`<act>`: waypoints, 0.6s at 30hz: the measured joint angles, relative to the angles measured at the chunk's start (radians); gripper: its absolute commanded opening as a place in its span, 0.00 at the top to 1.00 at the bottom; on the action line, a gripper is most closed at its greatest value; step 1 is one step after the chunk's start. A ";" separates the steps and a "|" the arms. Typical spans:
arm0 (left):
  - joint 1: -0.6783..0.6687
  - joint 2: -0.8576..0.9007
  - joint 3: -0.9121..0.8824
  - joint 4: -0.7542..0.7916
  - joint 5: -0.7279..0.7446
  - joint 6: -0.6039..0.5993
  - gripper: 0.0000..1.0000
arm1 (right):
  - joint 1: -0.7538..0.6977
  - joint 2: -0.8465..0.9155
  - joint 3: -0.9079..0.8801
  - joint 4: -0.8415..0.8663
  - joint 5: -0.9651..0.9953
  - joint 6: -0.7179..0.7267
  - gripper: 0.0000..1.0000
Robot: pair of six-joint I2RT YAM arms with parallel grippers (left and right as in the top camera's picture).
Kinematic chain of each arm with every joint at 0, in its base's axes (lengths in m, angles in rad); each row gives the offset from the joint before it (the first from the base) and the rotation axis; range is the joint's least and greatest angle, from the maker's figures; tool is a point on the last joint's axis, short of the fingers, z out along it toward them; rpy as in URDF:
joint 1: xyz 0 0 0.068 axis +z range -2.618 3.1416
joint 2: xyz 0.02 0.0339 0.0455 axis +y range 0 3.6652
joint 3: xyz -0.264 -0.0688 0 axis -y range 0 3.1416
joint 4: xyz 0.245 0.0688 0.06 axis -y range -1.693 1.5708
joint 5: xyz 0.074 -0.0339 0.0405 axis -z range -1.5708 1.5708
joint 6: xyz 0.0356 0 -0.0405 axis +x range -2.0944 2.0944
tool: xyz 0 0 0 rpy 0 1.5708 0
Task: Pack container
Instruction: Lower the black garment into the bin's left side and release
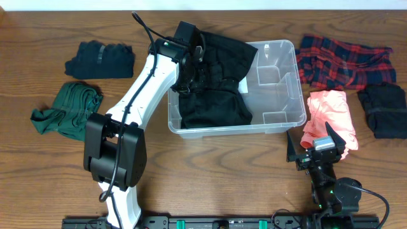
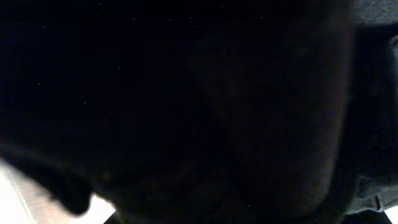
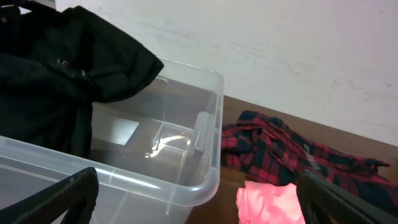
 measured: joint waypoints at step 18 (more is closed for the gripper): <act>-0.003 0.000 0.000 -0.036 -0.080 0.006 0.34 | 0.000 0.000 0.000 0.000 0.000 0.000 0.01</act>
